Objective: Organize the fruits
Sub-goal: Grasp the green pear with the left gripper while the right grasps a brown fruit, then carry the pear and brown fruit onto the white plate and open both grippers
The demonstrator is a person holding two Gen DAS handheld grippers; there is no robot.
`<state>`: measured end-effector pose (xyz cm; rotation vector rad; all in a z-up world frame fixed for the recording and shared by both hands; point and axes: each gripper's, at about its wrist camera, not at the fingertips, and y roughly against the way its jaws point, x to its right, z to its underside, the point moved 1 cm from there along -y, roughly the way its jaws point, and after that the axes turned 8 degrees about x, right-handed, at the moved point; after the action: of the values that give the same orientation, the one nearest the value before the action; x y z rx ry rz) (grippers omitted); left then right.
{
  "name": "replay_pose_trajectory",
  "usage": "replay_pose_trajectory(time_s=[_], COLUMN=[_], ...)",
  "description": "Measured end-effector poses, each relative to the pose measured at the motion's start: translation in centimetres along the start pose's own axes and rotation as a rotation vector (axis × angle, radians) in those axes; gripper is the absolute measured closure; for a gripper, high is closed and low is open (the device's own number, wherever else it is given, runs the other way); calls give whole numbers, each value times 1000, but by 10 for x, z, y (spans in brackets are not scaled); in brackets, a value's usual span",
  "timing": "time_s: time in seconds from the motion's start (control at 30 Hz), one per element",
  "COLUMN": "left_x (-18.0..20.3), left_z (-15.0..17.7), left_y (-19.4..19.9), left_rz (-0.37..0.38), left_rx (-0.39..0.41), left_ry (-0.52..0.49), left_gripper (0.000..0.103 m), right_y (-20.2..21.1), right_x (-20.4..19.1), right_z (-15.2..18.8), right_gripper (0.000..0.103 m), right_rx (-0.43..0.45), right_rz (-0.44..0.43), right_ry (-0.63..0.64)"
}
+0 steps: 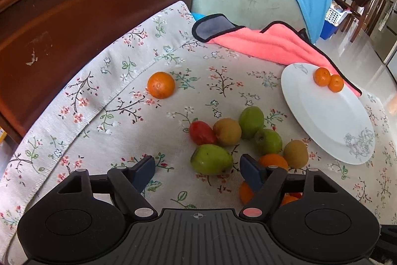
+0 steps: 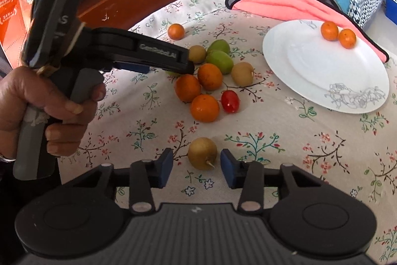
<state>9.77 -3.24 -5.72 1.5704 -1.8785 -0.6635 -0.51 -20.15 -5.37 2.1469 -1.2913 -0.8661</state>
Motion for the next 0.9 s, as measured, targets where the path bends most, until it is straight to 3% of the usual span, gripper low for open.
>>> replay_pose_trajectory(time_s=[0.1,0.23,0.33,0.9], left_x=[2,3,0,-1], left_z=[1,1,1,-9], left_y=[-1,1,3,23], left_rz=[-14,1,-2,44], left_rx=[17,39,45,90], left_ry=[-20,-35,-30,10], left_gripper=[38,59,69,69], right_y=[-1,-1,-2,11], right_x=[-1,-1,1,14], right_z=[1,0,-1,-16], right_gripper=[67,75,77,77], right_rx=[-1,3,6,87], right_rz=[8,9,12,16], right_ry=[15,15,4,-75])
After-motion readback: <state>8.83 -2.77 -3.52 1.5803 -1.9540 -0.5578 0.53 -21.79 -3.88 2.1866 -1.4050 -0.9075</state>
